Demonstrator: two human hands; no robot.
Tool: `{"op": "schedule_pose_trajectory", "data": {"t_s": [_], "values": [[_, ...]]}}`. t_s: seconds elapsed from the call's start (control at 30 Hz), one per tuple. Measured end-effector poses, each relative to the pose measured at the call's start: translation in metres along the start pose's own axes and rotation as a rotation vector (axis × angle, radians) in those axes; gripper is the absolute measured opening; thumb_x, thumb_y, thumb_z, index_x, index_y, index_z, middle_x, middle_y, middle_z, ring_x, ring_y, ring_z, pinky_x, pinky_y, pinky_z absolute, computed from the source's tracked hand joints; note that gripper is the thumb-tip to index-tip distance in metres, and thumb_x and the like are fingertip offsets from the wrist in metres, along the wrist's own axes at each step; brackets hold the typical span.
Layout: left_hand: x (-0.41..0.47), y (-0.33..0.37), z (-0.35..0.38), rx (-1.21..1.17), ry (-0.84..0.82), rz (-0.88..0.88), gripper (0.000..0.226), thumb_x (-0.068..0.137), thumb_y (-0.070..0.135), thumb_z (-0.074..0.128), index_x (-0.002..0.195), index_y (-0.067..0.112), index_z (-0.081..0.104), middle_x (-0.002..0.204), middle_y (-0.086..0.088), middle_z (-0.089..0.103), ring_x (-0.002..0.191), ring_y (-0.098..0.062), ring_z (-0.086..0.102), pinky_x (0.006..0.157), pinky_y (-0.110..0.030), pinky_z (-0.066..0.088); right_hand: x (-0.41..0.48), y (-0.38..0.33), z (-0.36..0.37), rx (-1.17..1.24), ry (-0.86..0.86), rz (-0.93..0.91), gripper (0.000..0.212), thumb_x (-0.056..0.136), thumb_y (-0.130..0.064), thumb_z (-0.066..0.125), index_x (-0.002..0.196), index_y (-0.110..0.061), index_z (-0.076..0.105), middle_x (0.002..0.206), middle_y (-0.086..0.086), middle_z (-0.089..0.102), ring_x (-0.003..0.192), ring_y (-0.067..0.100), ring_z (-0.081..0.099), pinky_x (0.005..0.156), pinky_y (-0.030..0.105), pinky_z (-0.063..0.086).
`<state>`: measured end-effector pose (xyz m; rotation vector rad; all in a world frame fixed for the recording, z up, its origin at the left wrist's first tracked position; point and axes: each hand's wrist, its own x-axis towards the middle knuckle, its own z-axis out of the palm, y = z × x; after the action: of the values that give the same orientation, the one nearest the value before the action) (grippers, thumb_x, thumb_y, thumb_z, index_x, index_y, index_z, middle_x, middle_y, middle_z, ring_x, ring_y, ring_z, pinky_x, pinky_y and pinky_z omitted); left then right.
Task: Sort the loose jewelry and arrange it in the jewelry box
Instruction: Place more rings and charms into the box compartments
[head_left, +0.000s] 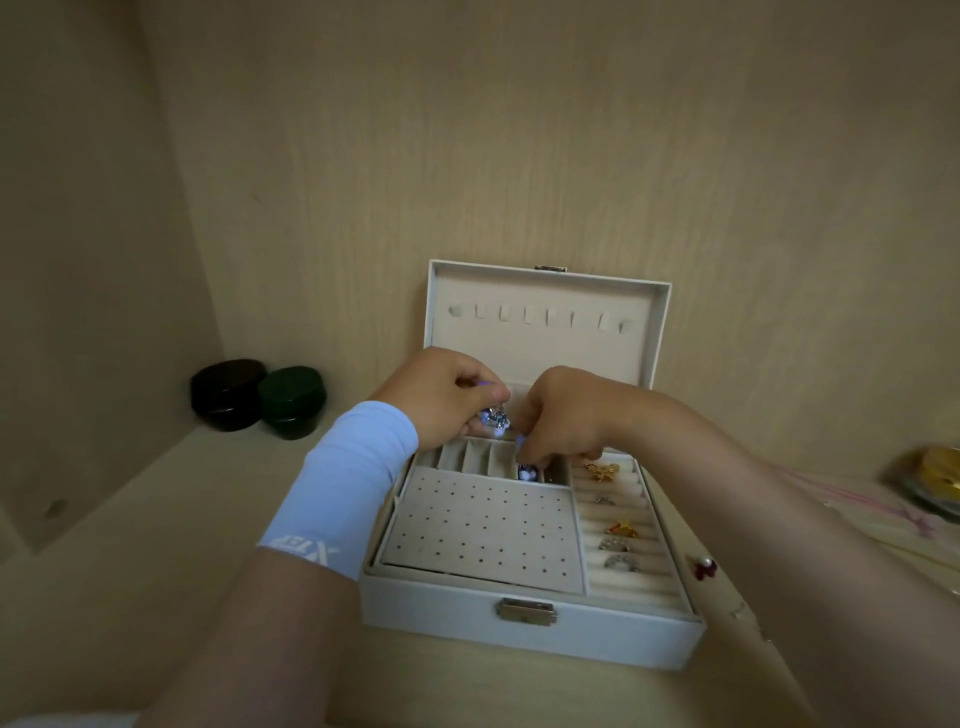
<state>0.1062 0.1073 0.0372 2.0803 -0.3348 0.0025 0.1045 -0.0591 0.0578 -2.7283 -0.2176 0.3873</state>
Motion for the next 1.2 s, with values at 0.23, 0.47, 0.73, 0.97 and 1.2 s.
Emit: {"op": "schedule_pose_trajectory", "data": {"t_s": [0.23,0.47,0.73,0.97,1.2], "values": [[0.002,-0.003,0.005,-0.053,0.013,0.01,0.012,0.093,0.015,0.066,0.086,0.02,0.074,0.059,0.009,0.066,0.059,-0.009,0.064,0.067,-0.026,0.057,-0.002,0.002,0.002,-0.092,0.018,0.001,0.031,0.084,-0.036,0.076,0.077,-0.006,0.071,0.05,-0.003,0.061,0.038,0.011,0.047,0.046,0.02,0.041],[0.004,-0.001,0.02,-0.202,0.046,-0.041,0.006,0.089,0.012,0.071,0.093,0.012,0.067,0.078,-0.011,0.072,0.057,-0.013,0.066,0.062,-0.026,0.057,-0.028,0.024,-0.015,0.384,0.157,-0.071,0.019,0.092,-0.012,0.065,0.109,-0.015,0.07,0.096,0.012,0.075,0.061,0.018,0.068,0.043,0.025,0.046],[0.001,0.0,0.035,-0.125,0.049,-0.048,0.008,0.091,0.023,0.069,0.093,0.015,0.069,0.075,-0.002,0.072,0.058,-0.011,0.065,0.054,-0.022,0.05,-0.029,0.034,0.01,0.634,0.274,-0.091,0.004,0.089,-0.007,0.073,0.091,-0.005,0.075,0.071,0.011,0.072,0.054,0.017,0.065,0.049,0.03,0.056],[0.0,-0.002,0.038,0.466,-0.129,-0.005,0.009,0.086,0.029,0.067,0.084,0.032,0.075,0.088,0.014,0.071,0.086,-0.007,0.065,0.086,-0.031,0.055,-0.023,0.045,0.007,0.597,0.36,-0.03,0.011,0.093,-0.01,0.067,0.086,-0.006,0.074,0.066,0.012,0.07,0.044,0.014,0.059,0.045,0.027,0.049],[-0.004,0.001,0.027,0.482,-0.238,-0.035,0.011,0.085,0.031,0.07,0.091,0.034,0.079,0.092,0.021,0.071,0.092,-0.004,0.065,0.094,-0.028,0.052,-0.015,0.039,0.012,0.39,0.315,-0.034,0.016,0.091,-0.012,0.065,0.082,-0.013,0.079,0.046,-0.01,0.063,0.035,-0.001,0.049,0.042,0.017,0.04]]}}
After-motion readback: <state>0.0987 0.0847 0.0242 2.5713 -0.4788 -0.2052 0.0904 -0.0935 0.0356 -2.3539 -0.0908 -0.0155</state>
